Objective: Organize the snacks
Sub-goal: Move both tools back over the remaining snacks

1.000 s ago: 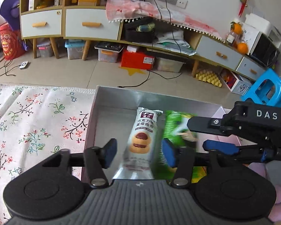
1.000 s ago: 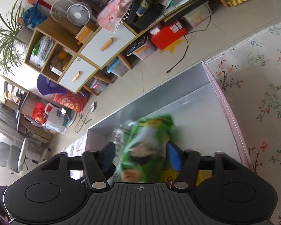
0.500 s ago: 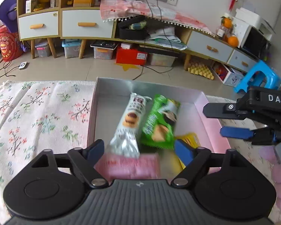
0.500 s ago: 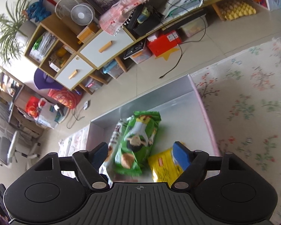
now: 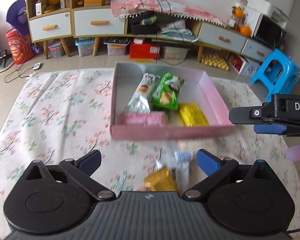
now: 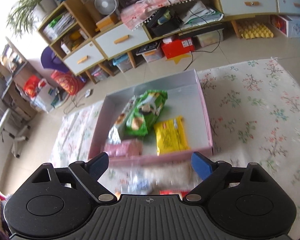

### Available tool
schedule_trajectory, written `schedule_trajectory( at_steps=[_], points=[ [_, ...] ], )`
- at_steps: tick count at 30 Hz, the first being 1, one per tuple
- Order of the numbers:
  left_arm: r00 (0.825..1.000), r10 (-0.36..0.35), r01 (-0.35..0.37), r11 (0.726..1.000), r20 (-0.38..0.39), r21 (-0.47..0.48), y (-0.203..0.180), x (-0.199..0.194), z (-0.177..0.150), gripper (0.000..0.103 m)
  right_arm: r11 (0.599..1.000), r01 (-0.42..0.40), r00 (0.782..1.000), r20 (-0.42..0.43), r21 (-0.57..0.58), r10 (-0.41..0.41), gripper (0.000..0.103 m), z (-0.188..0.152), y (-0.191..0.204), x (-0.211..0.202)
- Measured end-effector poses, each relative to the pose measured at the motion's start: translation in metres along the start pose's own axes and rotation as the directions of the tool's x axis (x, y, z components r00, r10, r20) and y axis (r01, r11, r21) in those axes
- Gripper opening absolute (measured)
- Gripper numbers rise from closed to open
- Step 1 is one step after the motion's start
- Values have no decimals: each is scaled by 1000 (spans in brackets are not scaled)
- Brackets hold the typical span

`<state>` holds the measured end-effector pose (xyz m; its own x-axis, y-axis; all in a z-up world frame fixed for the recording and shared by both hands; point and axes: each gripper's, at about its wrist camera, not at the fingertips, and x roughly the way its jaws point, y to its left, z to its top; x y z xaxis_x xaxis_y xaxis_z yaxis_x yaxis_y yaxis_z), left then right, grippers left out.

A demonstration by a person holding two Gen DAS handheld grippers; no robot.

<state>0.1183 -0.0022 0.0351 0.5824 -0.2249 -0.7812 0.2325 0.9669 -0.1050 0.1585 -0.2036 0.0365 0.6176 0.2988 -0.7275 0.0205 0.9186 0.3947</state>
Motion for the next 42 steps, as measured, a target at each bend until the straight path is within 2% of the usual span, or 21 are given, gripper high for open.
schedule_trajectory(
  at_steps=[4,8,11,18,21,24,31,35,42],
  points=[
    [1000,11,-11,1000,-16,20,4,-12,-18,102,999,30,999,-14,-32,-31,96,-20,4,-9],
    [999,33,-33,999,-15,42,12,-16,-38,103,998,22,999,-33,-58,-24,97,-39,3,-12],
    [997,67,-64,994,-32,86,16,-16,-52,102,991,66,997,-36,-114,-71,97,-48,8,-9],
    [998,53,-56,980,19,190,38,-19,-80,102,972,52,998,-26,-230,-60,97,-77,14,-5],
    [999,42,-47,979,32,198,46,-21,-91,102,952,55,998,18,-302,-52,97,-90,19,-5],
    [999,38,-42,985,26,168,55,-23,-101,102,925,48,998,49,-376,-32,97,-102,25,-5],
    [999,-7,3,996,41,90,68,-23,-125,101,842,9,997,67,-539,33,97,-135,33,-4],
    [996,-21,13,996,84,89,70,-26,-134,95,820,22,996,82,-572,30,97,-147,21,-1],
    [988,-95,92,995,119,32,78,-27,-133,73,866,-60,991,73,-497,111,97,-140,-3,2]
  ],
)
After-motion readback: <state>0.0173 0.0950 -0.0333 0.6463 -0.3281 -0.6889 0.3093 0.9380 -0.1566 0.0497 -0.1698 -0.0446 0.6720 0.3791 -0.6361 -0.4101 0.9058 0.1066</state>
